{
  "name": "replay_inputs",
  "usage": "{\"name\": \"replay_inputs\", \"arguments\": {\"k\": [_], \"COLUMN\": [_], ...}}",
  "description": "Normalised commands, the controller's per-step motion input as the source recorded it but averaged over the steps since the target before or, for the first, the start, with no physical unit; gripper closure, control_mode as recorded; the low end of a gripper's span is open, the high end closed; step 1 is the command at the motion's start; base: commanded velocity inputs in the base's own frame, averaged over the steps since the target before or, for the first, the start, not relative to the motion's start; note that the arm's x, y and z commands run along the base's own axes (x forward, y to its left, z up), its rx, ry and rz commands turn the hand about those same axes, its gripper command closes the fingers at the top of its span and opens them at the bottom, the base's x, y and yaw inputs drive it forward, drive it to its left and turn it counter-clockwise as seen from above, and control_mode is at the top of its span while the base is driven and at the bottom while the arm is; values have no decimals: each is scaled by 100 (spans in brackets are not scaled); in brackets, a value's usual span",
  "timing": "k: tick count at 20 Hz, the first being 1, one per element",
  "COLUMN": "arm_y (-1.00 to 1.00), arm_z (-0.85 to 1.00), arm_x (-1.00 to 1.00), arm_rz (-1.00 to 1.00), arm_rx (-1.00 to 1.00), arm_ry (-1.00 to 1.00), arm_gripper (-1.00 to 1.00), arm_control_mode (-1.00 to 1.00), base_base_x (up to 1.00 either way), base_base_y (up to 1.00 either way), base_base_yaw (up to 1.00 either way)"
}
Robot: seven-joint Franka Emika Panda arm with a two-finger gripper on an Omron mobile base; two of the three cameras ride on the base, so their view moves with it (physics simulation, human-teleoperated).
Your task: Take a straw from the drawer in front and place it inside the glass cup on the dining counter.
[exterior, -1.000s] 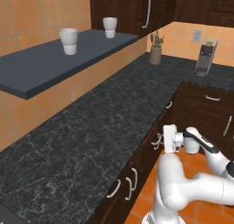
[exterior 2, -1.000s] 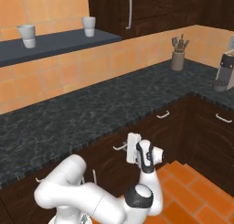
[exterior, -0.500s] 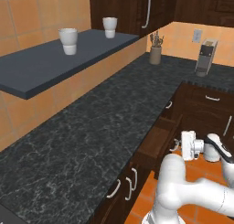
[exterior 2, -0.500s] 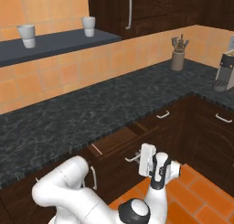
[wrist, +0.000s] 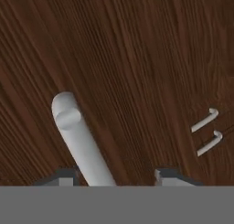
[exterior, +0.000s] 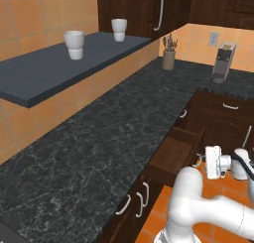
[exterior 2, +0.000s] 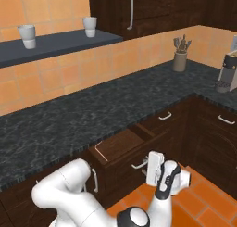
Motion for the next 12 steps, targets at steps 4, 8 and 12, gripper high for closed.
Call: {"name": "replay_inputs", "arguments": {"k": [4, 8, 12], "arm_y": [-31, -2, 14], "arm_z": [38, 72, 96], "arm_x": [-52, -51, -10], "arm_rz": [0, 0, 1], "arm_rx": [-4, -21, -36], "arm_ry": [-1, -6, -7], "arm_gripper": [-100, -100, -100], "arm_control_mode": [-100, -100, -100], "base_base_x": [0, 0, 0], "base_base_y": [0, 0, 0], "base_base_yaw": [0, 0, 0]}}
